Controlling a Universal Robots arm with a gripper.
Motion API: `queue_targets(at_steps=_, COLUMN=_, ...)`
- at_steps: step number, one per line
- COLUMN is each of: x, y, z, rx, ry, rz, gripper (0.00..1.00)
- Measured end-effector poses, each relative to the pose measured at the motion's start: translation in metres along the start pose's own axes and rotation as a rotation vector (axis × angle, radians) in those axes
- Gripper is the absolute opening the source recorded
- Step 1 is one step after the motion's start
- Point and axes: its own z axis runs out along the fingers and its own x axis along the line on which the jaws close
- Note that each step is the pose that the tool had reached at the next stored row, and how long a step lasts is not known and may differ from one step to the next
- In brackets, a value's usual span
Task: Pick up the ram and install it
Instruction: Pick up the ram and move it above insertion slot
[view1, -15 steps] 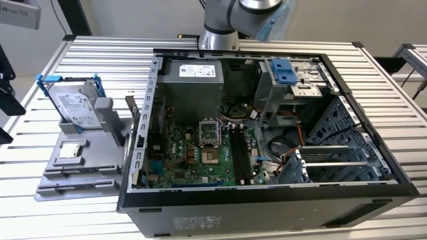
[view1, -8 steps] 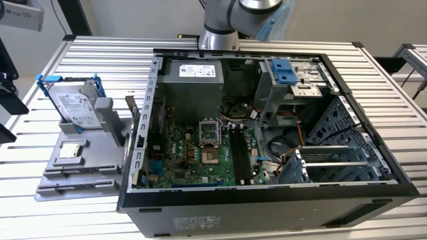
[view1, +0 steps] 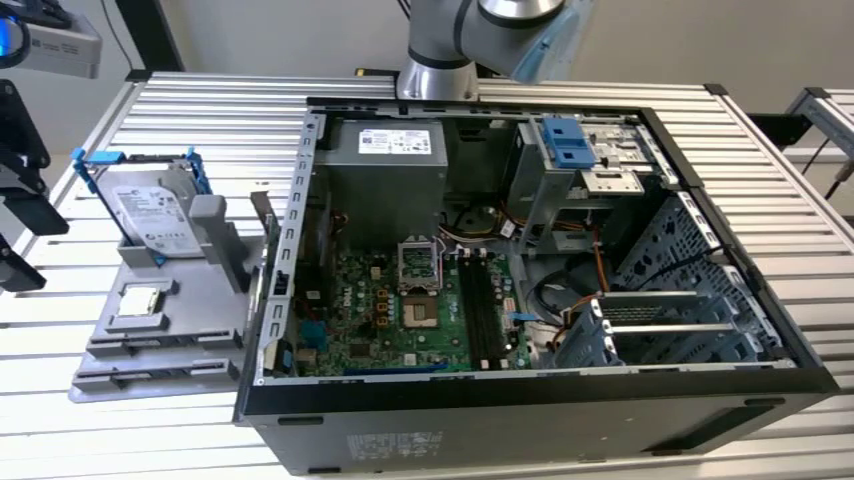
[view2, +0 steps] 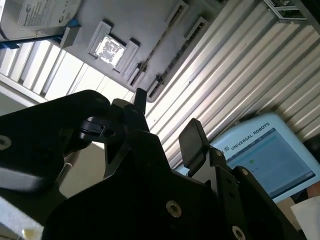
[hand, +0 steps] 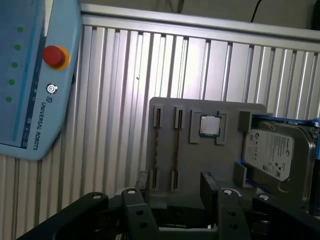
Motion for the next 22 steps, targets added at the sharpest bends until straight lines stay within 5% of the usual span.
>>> queue_targets(at_steps=7, x=0.0000, y=-0.0001, z=0.0046, rx=0.0000, ry=-0.0001, rz=0.000, gripper=1.00)
queue_targets(at_steps=22, x=-0.0004, y=-0.0005, z=0.0312, rx=-0.0002, ry=0.0027, rz=0.000, gripper=1.00)
